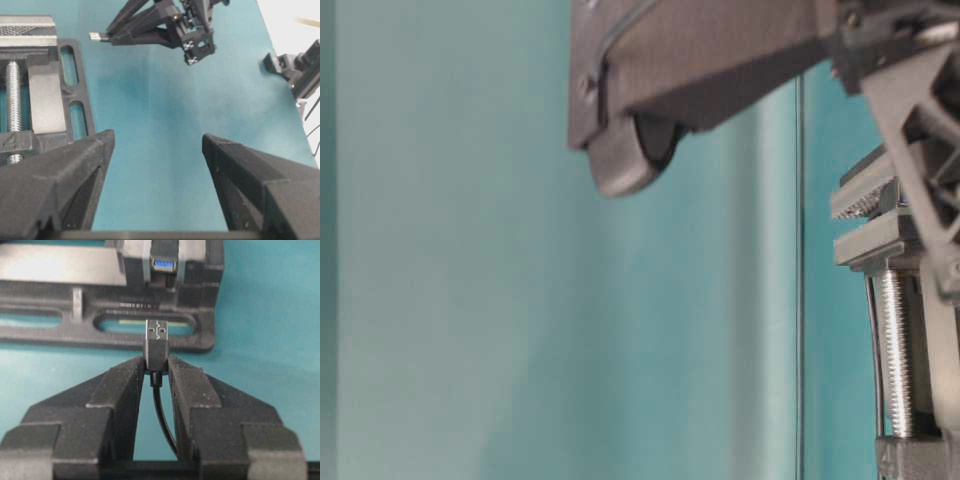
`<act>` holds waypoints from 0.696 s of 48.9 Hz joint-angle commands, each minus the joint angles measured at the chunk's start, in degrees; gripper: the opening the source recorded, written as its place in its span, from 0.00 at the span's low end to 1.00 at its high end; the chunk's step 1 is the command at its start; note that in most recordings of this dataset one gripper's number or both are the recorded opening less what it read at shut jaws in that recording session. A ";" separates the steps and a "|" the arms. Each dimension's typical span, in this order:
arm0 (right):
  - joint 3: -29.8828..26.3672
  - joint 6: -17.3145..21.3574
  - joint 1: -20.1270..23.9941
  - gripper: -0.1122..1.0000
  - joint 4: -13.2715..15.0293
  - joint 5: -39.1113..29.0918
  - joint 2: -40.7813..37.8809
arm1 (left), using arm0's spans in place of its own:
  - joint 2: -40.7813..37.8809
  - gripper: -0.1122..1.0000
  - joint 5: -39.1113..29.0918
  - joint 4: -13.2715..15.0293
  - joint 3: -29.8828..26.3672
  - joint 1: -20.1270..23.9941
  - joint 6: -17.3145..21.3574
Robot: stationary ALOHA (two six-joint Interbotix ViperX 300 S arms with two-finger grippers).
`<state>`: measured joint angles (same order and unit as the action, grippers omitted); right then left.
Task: Insert the USB cable into the fixed female connector.
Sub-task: 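Move the right gripper to align the USB plug with the blue port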
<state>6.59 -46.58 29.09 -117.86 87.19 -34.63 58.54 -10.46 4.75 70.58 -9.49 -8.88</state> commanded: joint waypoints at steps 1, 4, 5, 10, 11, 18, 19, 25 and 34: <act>-1.14 -0.26 -0.88 0.29 0.09 0.44 1.32 | -0.26 0.87 0.26 0.09 0.09 -0.18 -0.79; -1.14 -0.26 -1.14 0.29 0.09 0.53 1.32 | -0.26 0.87 0.26 0.09 0.18 -0.18 -0.79; -1.05 -0.26 -1.23 0.29 0.09 0.44 1.41 | -0.26 0.87 0.26 0.09 0.18 -0.18 -0.79; -1.05 -0.26 -1.67 0.29 0.09 0.35 1.41 | -0.26 0.87 0.26 0.09 0.18 -0.18 -0.79; -1.05 -0.26 -1.76 0.29 0.09 0.35 1.41 | -0.26 0.87 0.35 0.09 0.26 -0.26 -0.79; -0.88 -0.18 -2.46 0.29 0.18 -0.44 1.41 | -0.18 0.87 0.44 0.09 0.62 -0.18 -0.79; -0.88 -0.18 -2.64 0.29 0.18 -0.70 1.49 | -0.26 0.87 0.44 0.09 0.70 -0.18 -0.79; -0.88 -0.26 -3.34 0.29 0.26 -1.32 1.49 | -0.26 0.87 0.70 0.09 1.41 -0.18 -0.88; -0.70 -0.44 -3.52 0.29 0.26 -1.23 1.93 | -0.26 0.87 2.02 0.09 2.02 -0.18 -0.88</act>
<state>6.50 -46.93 25.66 -117.86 85.69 -34.63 58.54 -9.49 4.75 72.33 -9.49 -9.05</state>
